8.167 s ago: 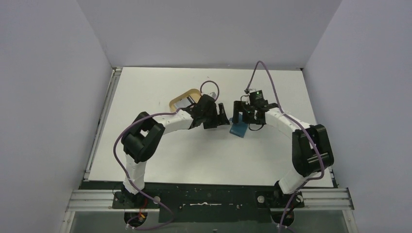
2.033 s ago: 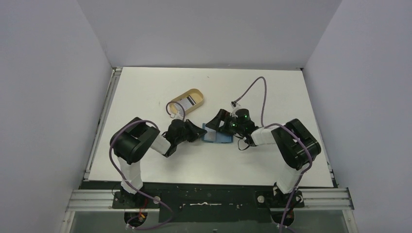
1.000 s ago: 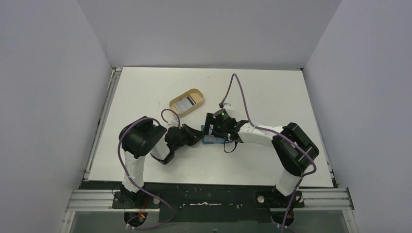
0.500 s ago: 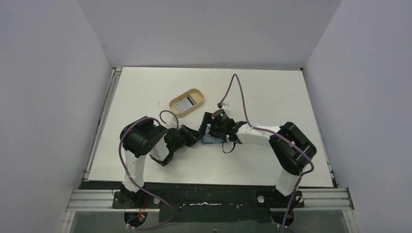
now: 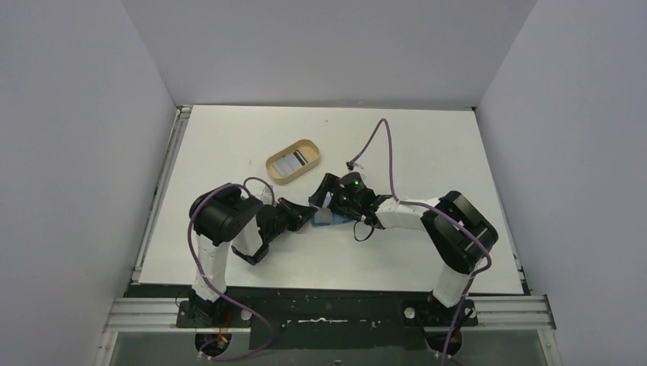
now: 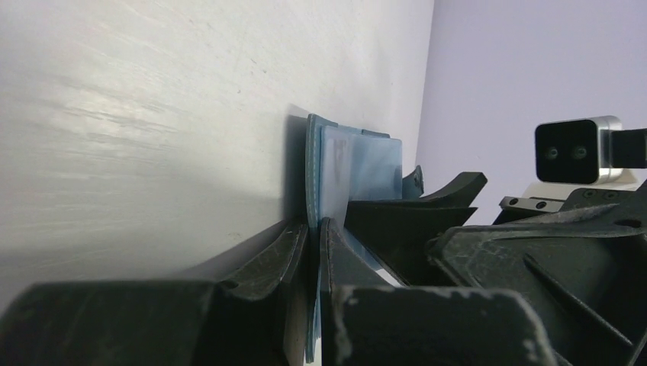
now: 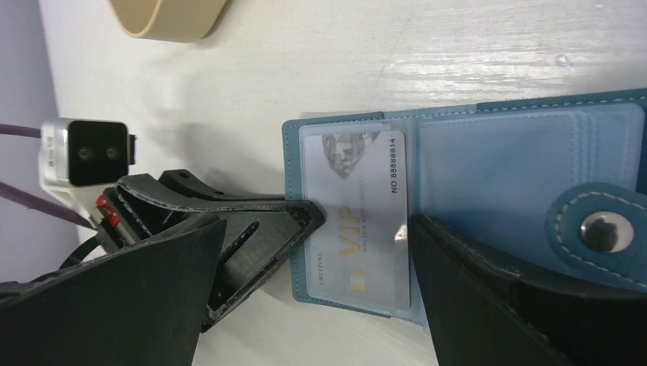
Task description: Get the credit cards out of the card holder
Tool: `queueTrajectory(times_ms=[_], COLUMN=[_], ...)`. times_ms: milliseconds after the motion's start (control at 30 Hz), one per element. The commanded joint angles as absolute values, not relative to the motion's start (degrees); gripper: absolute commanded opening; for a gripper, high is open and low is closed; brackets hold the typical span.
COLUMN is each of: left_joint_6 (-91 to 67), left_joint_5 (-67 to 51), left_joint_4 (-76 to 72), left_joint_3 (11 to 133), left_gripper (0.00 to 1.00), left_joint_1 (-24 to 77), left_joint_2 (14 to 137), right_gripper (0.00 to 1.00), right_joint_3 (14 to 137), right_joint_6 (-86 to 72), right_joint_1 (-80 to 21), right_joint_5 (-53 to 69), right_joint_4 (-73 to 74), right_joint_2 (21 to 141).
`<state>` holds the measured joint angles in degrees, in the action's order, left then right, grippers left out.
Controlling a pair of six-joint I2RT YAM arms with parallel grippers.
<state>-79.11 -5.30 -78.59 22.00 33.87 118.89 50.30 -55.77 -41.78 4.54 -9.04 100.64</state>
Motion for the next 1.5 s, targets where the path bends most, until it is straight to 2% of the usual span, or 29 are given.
queueTrajectory(times_ms=[0, 100, 267, 467, 567, 633, 667, 833, 1000, 1133, 1367, 1467], left_joint_6=[-75.38, -75.79, -76.23, -75.86, -75.63, -75.67, -75.82, -77.03, -75.96, -75.90, -77.48, -78.26], left_joint_5=[-3.72, -4.59, -5.66, -7.19, -7.95, -8.44, -8.70, -10.97, -12.02, -12.08, -12.81, -13.33], left_joint_4=[-65.40, -68.17, -70.75, -70.91, -70.63, -71.58, -72.56, -80.03, -80.08, -80.07, -79.98, -79.98], left_joint_3=[19.13, 18.98, 19.16, 19.66, 19.99, 19.97, 19.89, 19.82, 20.13, 20.20, 20.69, 21.23], left_gripper=[0.00, 0.00, 0.00, 0.00, 0.00, 0.00, 0.00, 0.00, 0.00, 0.00, 0.00, 0.00], left_joint_1=[34.12, 33.95, 33.58, 32.90, 32.63, 32.48, 32.37, 31.20, 30.85, 30.68, 30.67, 30.80], left_joint_2=[123.96, 125.30, 126.63, 126.27, 126.60, 127.31, 127.87, 131.48, 130.10, 129.24, 128.72, 128.52], right_gripper=[0.95, 0.93, 0.89, 0.76, 0.64, 0.57, 0.56, 0.59, 0.69, 0.74, 0.77, 0.77], right_joint_3=[43.79, 41.68, 40.34, 38.93, 38.76, 38.76, 38.72, 38.54, 42.23, 46.49, 49.85, 47.96], right_joint_6=[-64.99, -67.09, -68.26, -75.14, -79.34, -80.84, -80.70, -73.08, -59.48, -52.97, -51.16, -53.83], right_joint_1=[-43.72, -43.35, -43.25, -43.29, -43.24, -43.33, -43.33, -43.66, -45.11, -46.85, -49.05, -49.21], right_joint_5=[22.19, 26.05, 29.14, 33.72, 35.87, 36.56, 36.72, 35.08, 29.07, 23.57, 18.51, 21.22], right_joint_4=[-28.88, -39.60, -48.07, -63.24, -73.35, -76.17, -75.90, -61.00, -32.49, -16.85, -6.54, -14.26], right_joint_2=[104.99, 105.46, 105.66, 110.57, 114.04, 115.56, 115.81, 111.84, 104.76, 103.67, 104.57, 104.22])
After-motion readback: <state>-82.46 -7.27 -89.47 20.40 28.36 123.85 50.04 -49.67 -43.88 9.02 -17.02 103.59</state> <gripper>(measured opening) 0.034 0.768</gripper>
